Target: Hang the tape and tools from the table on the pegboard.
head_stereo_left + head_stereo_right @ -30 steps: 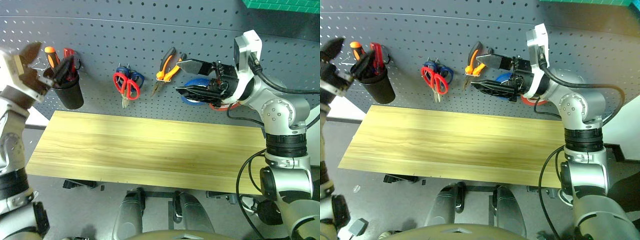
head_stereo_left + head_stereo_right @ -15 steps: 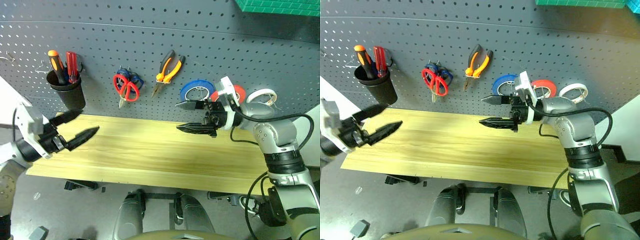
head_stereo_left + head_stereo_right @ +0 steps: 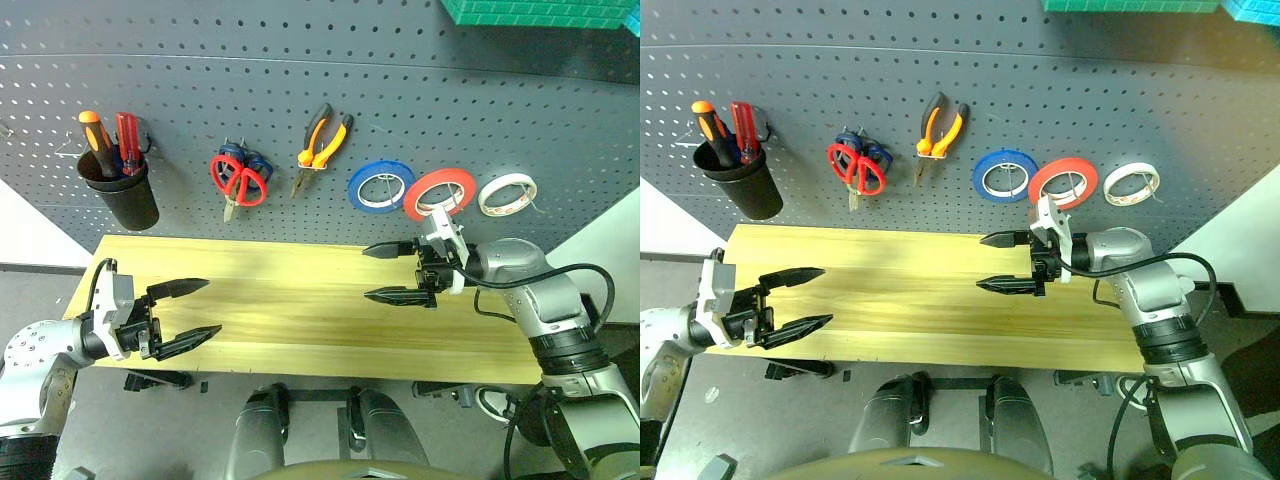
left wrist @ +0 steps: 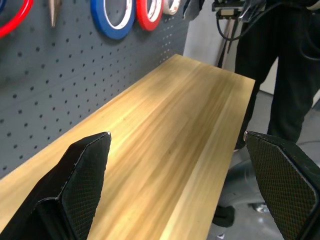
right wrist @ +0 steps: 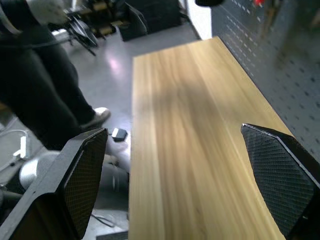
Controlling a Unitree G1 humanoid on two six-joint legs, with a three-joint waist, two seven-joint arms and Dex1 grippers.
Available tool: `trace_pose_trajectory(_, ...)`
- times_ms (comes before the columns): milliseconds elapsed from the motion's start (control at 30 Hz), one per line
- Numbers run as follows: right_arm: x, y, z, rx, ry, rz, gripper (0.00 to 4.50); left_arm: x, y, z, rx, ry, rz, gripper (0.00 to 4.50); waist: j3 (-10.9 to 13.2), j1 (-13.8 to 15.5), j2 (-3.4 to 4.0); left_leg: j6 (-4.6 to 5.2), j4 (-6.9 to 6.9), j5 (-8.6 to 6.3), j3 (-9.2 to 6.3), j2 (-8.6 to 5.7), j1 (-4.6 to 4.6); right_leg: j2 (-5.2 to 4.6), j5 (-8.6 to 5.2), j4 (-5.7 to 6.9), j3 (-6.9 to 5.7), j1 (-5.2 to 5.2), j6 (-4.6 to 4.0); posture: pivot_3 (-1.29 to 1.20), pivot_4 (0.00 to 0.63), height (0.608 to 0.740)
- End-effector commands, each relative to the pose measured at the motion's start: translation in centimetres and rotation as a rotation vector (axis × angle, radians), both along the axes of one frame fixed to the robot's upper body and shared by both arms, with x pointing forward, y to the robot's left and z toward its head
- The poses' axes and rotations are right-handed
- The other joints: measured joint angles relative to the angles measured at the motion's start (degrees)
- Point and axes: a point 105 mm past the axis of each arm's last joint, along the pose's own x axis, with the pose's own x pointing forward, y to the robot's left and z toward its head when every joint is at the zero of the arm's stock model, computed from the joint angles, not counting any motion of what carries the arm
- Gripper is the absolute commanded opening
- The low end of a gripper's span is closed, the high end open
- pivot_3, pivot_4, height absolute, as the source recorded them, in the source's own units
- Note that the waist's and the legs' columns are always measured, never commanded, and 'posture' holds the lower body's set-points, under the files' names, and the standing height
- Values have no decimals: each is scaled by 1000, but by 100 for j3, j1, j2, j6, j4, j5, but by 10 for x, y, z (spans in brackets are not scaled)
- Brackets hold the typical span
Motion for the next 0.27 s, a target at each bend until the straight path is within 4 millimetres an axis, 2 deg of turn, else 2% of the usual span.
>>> trace_pose_trajectory(33, 5, -1, 4, -20, -32, 15, 4500, 1, 7, 5, 2, -45, 33, 4481, -1, -24, -1, 0, 3, 0, 2, 2, 3, -1, 2, 0, -3, -2, 3, 49, 145, 723)
trace_pose_trajectory(267, 11, -7, 4, -29, -36, 6, 4500, -9, 8, -4, -1, -28, 70, 4481, 0, -18, 1, 0, -1, 0, 16, 5, 9, -23, 5, 8, -14, -23, 1, 71, 159, 723)
